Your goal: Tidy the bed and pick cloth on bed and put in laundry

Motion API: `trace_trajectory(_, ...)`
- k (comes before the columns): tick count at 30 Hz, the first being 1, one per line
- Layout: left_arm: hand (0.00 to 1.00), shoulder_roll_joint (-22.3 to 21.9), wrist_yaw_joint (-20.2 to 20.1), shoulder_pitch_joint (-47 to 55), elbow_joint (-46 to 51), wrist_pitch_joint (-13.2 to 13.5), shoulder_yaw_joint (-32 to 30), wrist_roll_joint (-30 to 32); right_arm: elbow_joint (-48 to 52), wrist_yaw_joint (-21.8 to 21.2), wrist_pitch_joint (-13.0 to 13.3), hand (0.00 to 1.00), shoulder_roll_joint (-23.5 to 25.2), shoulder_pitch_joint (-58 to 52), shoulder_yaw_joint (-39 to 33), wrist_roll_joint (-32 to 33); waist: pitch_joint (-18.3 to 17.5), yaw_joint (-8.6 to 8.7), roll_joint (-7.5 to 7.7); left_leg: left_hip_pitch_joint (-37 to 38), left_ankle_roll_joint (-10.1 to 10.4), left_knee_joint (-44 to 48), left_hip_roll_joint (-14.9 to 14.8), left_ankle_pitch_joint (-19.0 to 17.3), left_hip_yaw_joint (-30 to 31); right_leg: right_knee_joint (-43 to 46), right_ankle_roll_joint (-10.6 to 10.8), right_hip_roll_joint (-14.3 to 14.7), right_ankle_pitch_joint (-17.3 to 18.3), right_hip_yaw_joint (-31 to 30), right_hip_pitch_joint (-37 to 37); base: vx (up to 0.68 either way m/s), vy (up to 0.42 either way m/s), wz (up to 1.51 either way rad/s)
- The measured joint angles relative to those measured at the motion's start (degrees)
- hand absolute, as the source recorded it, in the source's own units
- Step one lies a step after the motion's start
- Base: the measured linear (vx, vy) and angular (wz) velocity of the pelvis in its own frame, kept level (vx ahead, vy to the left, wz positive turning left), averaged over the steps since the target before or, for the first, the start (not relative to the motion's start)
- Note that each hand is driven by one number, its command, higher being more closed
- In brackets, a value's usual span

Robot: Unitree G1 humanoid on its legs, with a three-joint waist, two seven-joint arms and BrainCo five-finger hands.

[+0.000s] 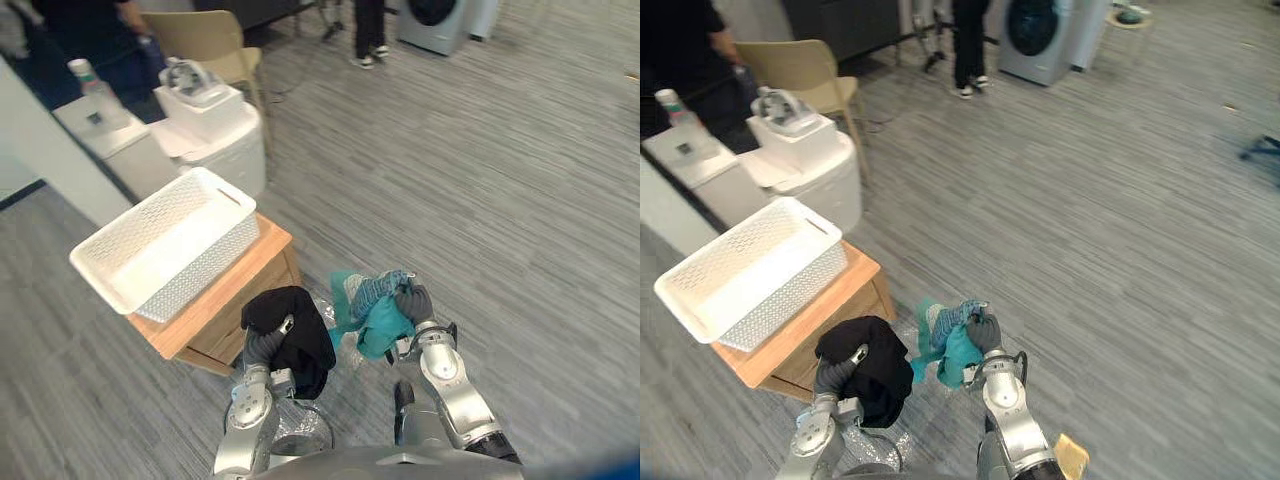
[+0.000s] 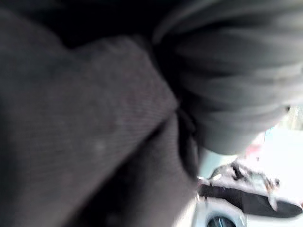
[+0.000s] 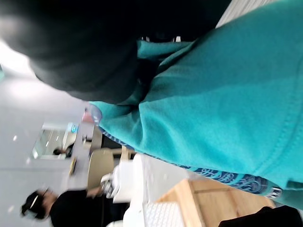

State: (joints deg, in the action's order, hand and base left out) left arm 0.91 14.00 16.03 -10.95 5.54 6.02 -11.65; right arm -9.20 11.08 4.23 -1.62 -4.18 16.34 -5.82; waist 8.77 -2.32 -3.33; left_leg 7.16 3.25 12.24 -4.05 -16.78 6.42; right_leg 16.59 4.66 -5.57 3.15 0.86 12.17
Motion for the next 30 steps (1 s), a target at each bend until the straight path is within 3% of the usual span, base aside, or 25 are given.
trace_trajectory(2, 1.00, -1.05, 0.01, 0.30, -0.08, -0.01, -0.70, 0.01, 0.17, 0.07, -0.01, 1.00, -0.20, 0.07, 0.38, 0.03, -0.02, 0.02, -1.07, -0.79, 1.12, 1.57, -1.46, 0.82, -0.10, 0.13, -0.61, 0.91, 0.50, 1.93, -0.96, 0.23, -0.239, 0.58)
trace_trajectory(5, 1.00, -2.88, -0.22, 0.98, -0.07, 0.04, -2.18, -0.15, 1.19, 0.22, 0.00, 1.00, -0.35, 0.05, 2.64, 0.05, 0.66, -0.21, -0.51, -6.36, 1.09, 15.10, -2.52, 3.36, -2.15, -3.96, -2.72, 1.40, 2.06, 6.21, -7.38, 0.21, -0.235, 0.69)
trace_trajectory(6, 1.00, -3.04, -0.25, 0.69, -0.07, 0.06, -2.20, -0.17, 2.30, 0.23, 0.36, 1.00, -0.69, 0.06, 3.49, 0.17, 1.17, -0.26, 0.22, -10.30, 1.67, 23.13, -4.62, 7.04, -8.02, -6.44, -3.34, 0.74, 2.45, 8.59, -10.44, 0.17, -0.175, 0.77)
trace_trajectory(7, 1.00, -3.03, -0.25, 0.74, -0.07, 0.06, -2.19, -0.24, 2.61, 0.24, 0.56, 1.00, -0.79, 0.01, 3.53, 0.27, 1.46, -0.42, 0.83, -11.02, 1.47, 25.07, -5.72, 7.78, -11.63, -7.32, -3.60, 0.26, 2.61, 9.04, -11.54, 0.13, -0.112, 0.60)
trace_trajectory(9, 1.00, -3.15, -0.28, 0.68, -0.08, 0.08, -2.10, -0.26, 3.24, 0.45, 0.93, 1.00, -0.87, 0.28, 2.82, 0.73, 1.64, -0.20, 1.15, -12.90, -1.48, 24.69, -9.25, 4.64, -24.99, -8.87, -4.34, -1.18, 3.87, 11.30, -13.34, 0.13, -0.048, 0.64)
trace_trajectory(10, 1.00, -3.24, -0.29, 0.53, -0.08, 0.08, -2.10, -0.27, 3.24, 0.48, 0.93, 1.00, -0.96, 0.50, 2.17, 0.74, 1.60, -0.02, 1.04, -13.38, -1.76, 23.33, -9.26, 3.46, -27.29, -8.89, -4.15, -1.67, 4.23, 11.58, -13.40, 0.13, 0.025, 0.65)
trace_trajectory(12, 1.00, -3.51, -0.29, 0.43, -0.06, 0.09, -2.14, -0.27, 3.17, 0.56, 0.83, 1.00, -1.86, 0.88, 0.94, 1.11, 1.68, -0.18, 0.96, -14.52, -1.39, 17.99, -8.11, 2.07, -31.44, -9.09, -3.34, -3.52, 4.32, 13.52, -14.33, 0.15, 0.116, 0.46)
trace_trajectory(13, 1.00, -3.81, -0.31, 0.71, -0.06, 0.10, -2.13, -0.26, 3.09, 0.58, 0.65, 1.00, -1.83, 1.08, -0.17, 1.12, 1.82, -0.22, 1.12, -15.37, -0.89, 12.96, -6.65, 2.74, -31.50, -10.08, -1.27, -4.97, 3.81, 15.25, -16.39, 0.23, 0.235, 0.51)
trace_trajectory(15, 1.00, -4.05, -0.38, 1.13, -0.05, 0.10, -1.90, -0.22, 3.11, 0.58, 0.66, 1.00, -2.01, 1.35, -0.55, 1.12, 1.55, -0.17, 0.63, -15.72, -0.80, 4.44, -5.73, 7.69, -31.44, -10.18, 1.50, -5.76, 3.59, 16.61, -17.97, 0.24, 0.263, 0.46)
trace_trajectory(16, 1.00, -4.07, -0.39, 1.67, -0.12, 0.07, -1.98, -0.21, 2.25, 0.52, 0.61, 1.00, -1.80, 1.71, -0.34, 1.13, 1.18, -0.43, 0.88, -15.29, -3.05, 1.58, -4.23, 13.31, -31.36, -10.13, 3.47, -6.81, 4.64, 17.12, -19.34, 0.25, 0.249, 0.61)
trace_trajectory(17, 1.00, -3.99, -0.27, 1.69, 0.45, 0.11, -2.51, -0.21, 2.13, 0.49, 0.51, 1.00, -1.72, 2.00, -0.10, 1.13, 0.82, -0.14, 2.65, -15.14, -3.72, 0.16, -1.69, 13.78, -30.95, -10.32, 3.57, -8.57, 4.50, 17.23, -19.37, 0.26, 0.237, 0.66)
trace_trajectory(19, 1.00, -3.99, -0.28, 0.96, 0.98, 0.12, -3.23, -0.21, 1.79, 0.47, 0.52, 1.00, -1.55, 3.73, -0.12, 1.13, 1.77, -0.74, 4.02, -15.86, -5.65, 0.97, 0.06, 12.78, -30.50, -12.16, 4.01, -9.71, 4.29, 17.20, -20.66, 0.21, 0.168, 0.54)
trace_trajectory(20, 1.00, -4.13, -0.24, 1.16, 1.00, 0.09, -3.86, -0.21, 1.18, 0.44, 0.51, 1.00, -1.13, 5.11, -0.13, 1.13, 2.55, -0.91, 3.92, -15.94, -7.05, 2.93, 0.23, 11.83, -30.51, -14.11, 4.68, -9.69, 3.80, 17.16, -22.56, 0.15, 0.098, 0.33)
trace_trajectory(22, 1.00, -4.14, -0.19, 2.29, 1.75, 0.09, -4.32, -0.20, 1.26, 0.42, 0.55, 1.00, -0.82, 5.89, -0.08, 1.13, 2.67, -1.32, 3.83, -15.81, -7.85, 5.34, 0.19, 11.07, -31.02, -16.06, 4.98, -9.39, 1.30, 17.45, -24.71, 0.10, 0.014, 0.10)
trace_trajectory(28, 1.00, -4.31, -1.57, 5.31, 6.26, -0.08, -3.67, 0.13, 1.31, 0.34, 0.58, 1.00, -0.39, 3.66, 0.13, 1.13, 2.56, -1.55, 4.15, -13.98, -3.95, 2.48, -0.62, 7.58, -32.60, -14.45, 6.49, -9.24, 1.39, 17.46, -24.64, 0.01, -0.018, -0.05)
trace_trajectory(29, 1.00, -4.30, -2.20, 5.29, 6.25, -0.24, -3.56, 0.61, 1.27, 0.23, 0.58, 1.00, -0.40, 2.95, 0.14, 1.13, 2.55, -1.39, 4.14, -13.63, -4.24, 1.42, -0.31, 7.28, -32.68, -11.82, 6.55, -9.78, 1.73, 17.43, -23.21, 0.02, 0.106, 0.10)
trace_trajectory(30, 1.00, -4.17, -2.87, 5.42, 6.25, -0.40, -3.29, 1.87, 1.23, 0.20, 0.55, 1.00, -0.40, 1.67, 0.10, 1.12, 2.54, -1.06, 4.17, -11.98, -4.16, -1.60, 0.66, 7.49, -33.00, -3.83, 4.82, -11.40, 2.71, 17.42, -19.70, 0.03, 0.099, 0.15)
